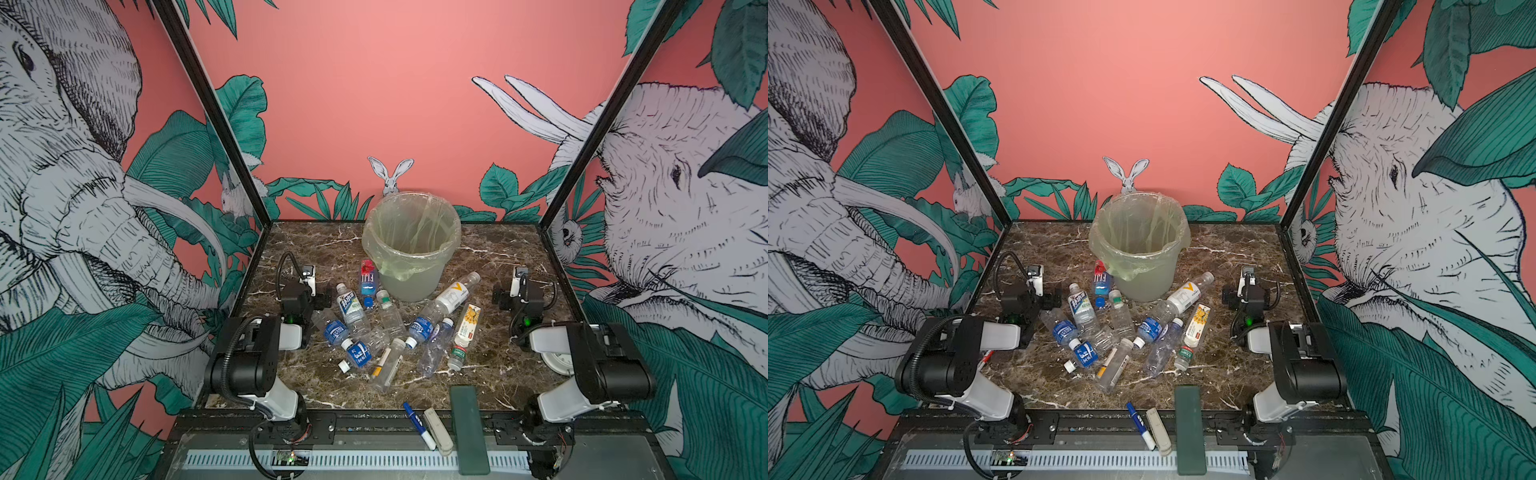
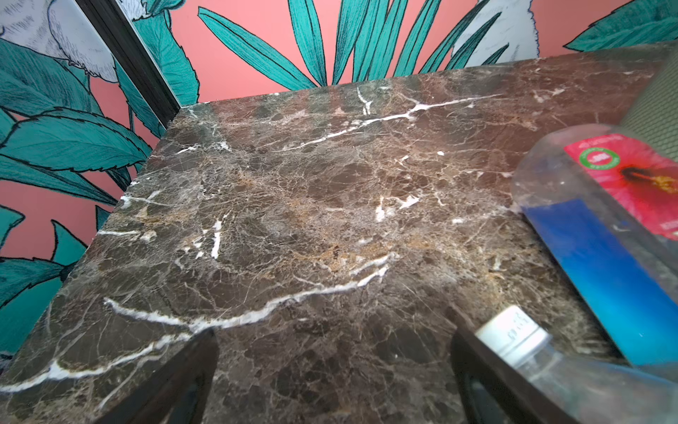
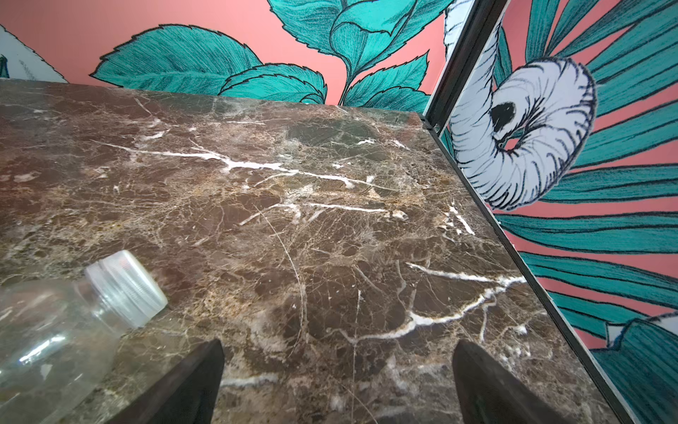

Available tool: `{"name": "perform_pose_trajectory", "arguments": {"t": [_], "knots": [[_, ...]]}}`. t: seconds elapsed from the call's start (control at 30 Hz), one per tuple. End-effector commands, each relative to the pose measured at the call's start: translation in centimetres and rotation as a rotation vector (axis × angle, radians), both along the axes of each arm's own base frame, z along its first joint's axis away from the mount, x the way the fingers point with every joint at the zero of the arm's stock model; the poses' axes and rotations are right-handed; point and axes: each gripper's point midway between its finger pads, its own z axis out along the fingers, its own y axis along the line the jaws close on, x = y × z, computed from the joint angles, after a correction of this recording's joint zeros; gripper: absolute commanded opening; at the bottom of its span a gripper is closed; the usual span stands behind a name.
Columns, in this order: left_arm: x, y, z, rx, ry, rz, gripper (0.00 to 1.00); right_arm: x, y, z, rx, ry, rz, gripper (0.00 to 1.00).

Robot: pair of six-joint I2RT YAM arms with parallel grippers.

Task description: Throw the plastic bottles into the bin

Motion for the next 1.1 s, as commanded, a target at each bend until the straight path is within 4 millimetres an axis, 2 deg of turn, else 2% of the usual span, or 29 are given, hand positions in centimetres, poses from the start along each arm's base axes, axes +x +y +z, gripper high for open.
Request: {"name": "perform_pose_trajectory", "arguments": {"t": [0.0,1.07], "knots": [[0.23,0.01,1.02,0.011,-0.026,-0.003,1.0,0.08,-0.04,0.46,0.003,-0.032,-0.011,0.99],[0.18,0.09,0.95,0.012,-0.025,0.002,1.0,-0.03,0.08,0.54,0.007,-0.039,-0.001,0.99]]}}
